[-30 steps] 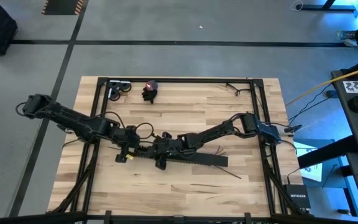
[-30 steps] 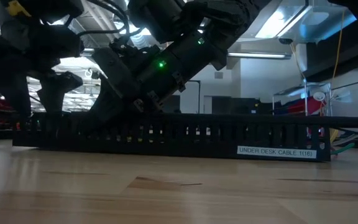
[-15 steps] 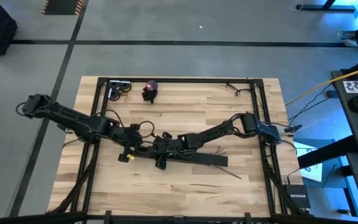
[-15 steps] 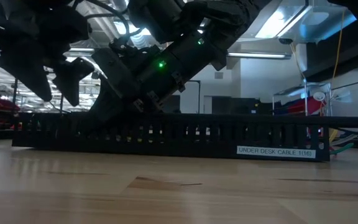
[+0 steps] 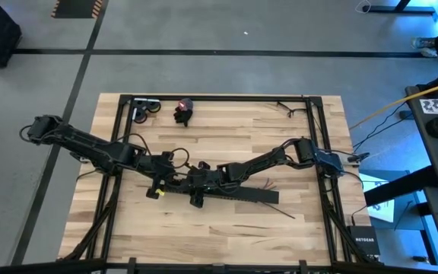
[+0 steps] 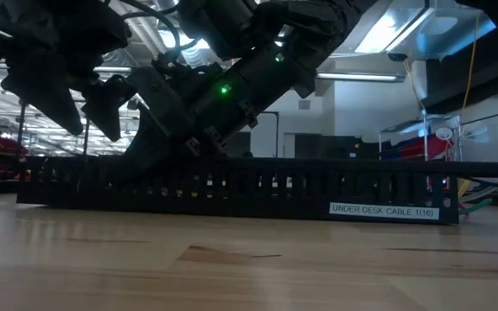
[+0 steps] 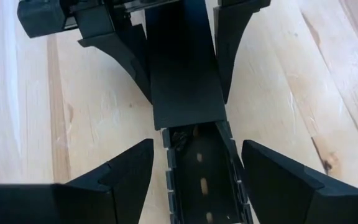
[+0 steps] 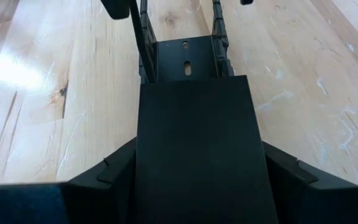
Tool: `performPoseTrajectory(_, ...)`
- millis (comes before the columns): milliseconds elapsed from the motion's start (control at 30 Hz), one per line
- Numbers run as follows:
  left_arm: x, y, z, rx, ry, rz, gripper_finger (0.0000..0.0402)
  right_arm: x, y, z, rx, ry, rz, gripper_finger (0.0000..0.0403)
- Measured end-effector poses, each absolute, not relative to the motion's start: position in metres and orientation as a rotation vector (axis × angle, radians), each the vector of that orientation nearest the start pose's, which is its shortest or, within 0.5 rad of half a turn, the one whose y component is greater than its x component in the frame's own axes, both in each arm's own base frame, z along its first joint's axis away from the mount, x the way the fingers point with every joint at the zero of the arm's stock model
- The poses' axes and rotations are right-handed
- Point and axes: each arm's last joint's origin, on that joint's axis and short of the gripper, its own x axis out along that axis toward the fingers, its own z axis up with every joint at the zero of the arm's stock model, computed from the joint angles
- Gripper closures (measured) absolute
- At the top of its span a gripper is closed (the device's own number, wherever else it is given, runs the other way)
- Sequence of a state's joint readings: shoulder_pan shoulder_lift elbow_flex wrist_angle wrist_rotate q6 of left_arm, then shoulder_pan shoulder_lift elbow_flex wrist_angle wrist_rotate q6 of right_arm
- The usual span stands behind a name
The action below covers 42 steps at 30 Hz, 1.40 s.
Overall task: Ziptie cables
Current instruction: Close the black cable duct with the cable duct cover
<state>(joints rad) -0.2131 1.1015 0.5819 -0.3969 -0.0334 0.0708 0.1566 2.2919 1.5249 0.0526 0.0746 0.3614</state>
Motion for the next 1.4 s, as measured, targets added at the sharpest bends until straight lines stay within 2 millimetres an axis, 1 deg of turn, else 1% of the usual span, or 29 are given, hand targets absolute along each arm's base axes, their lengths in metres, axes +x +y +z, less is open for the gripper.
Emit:
performPoseTrajectory(100,0.197,-0.042,0.192,0.182,0.904,-0.201,0.0161,0.480,0.074,0.112,0.263,0.715,-0.051,0.0166)
performPoseTrajectory(200,0.197,-0.042,0.185,0.179,0.872,-0.205,0.0161,0.480,0.074,0.112,0.263,0.715,-0.051,0.0166)
performPoseTrajectory(333,0.194,-0.041,0.172,0.122,0.856,-0.194,0.0161,0.480,0.074,0.112,0.263,0.715,-0.051,0.0166)
performPoseTrajectory(567,0.192,-0.041,0.168,0.034,0.863,-0.160,0.0161,0.480,0.074,0.111,0.263,0.715,-0.050,0.0166)
performPoseTrajectory(900,0.193,-0.042,0.167,0.030,0.865,-0.165,0.0161,0.480,0.074,0.111,0.263,0.715,-0.050,0.0166)
performPoseTrajectory(1000,0.195,-0.043,0.162,0.036,0.875,-0.167,0.0161,0.480,0.074,0.111,0.263,0.715,-0.050,0.0166)
performPoseTrajectory(1100,0.195,-0.043,0.153,0.042,0.889,-0.159,0.0161,0.480,0.074,0.111,0.263,0.715,-0.051,0.0166)
performPoseTrajectory(1167,0.195,-0.041,0.150,0.040,0.899,-0.128,0.0161,0.480,0.074,0.111,0.262,0.714,-0.054,0.0166)
performPoseTrajectory(1400,0.192,-0.040,0.145,0.018,0.916,-0.092,0.0161,0.480,0.073,0.111,0.262,0.714,-0.055,0.0166)
